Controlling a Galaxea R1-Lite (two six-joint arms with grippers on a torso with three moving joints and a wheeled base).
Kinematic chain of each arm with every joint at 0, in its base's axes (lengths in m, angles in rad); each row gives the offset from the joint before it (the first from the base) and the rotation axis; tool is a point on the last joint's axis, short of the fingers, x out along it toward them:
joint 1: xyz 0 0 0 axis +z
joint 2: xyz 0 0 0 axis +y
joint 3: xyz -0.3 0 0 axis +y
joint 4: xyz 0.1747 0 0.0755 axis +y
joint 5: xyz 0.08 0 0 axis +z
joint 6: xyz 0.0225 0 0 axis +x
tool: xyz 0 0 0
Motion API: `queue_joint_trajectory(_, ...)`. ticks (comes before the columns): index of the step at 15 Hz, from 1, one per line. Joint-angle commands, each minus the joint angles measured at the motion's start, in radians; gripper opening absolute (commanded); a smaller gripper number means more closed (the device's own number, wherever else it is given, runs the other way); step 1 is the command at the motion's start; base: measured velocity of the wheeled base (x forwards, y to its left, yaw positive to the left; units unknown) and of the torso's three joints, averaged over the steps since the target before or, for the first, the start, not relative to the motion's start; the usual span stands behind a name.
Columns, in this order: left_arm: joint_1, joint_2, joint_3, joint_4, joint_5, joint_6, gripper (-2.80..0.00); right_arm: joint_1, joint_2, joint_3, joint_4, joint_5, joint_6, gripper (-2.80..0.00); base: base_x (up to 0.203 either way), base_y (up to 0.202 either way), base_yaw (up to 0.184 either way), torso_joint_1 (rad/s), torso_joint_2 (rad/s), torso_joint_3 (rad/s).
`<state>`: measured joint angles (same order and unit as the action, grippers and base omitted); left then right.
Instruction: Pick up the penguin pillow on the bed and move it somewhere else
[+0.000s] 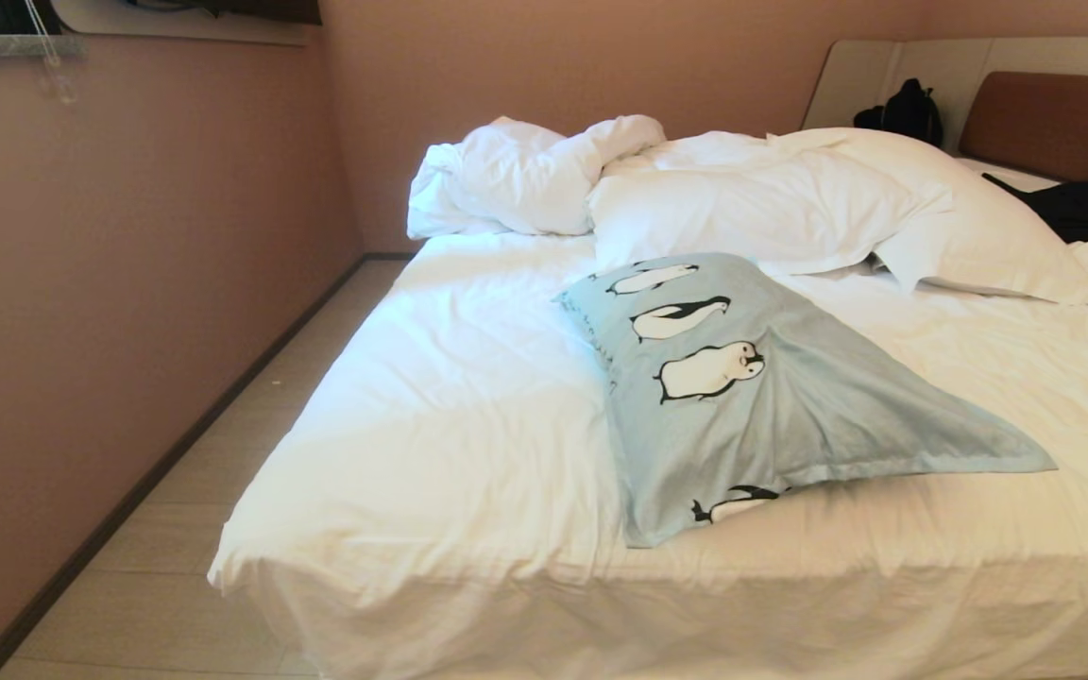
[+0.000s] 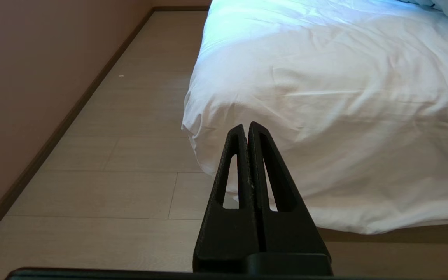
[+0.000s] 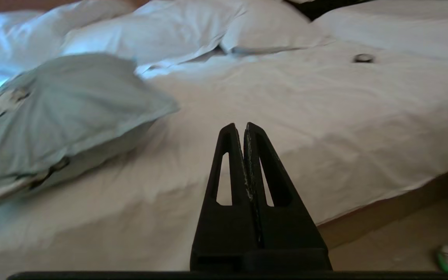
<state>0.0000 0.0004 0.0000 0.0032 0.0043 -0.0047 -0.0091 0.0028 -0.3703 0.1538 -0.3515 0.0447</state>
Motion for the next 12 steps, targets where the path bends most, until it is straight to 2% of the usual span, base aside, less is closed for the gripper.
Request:
queue_joint_trajectory(1,0.0,0.0,0.002,0.0,0.0,0.0,-2.8,0.0,-0.001,0.063,-0.001,0.355,0.005,-2.8,0.0,0.0,0.0,0.0,0.0,0.0)
queue_joint_trajectory(5,0.0,0.0,0.002,0.0,0.0,0.0,-2.8,0.0,-0.001,0.157,-0.003,0.37,0.004,-2.8,0.0,0.0,0.0,0.0,0.0,0.0)
queue_joint_trajectory(12,0.0,0.0,0.002,0.0,0.0,0.0,-2.8,0.0,-0.001,0.243,-0.005,0.373,0.0,-2.8,0.0,0.0,0.0,0.0,0.0,0.0)
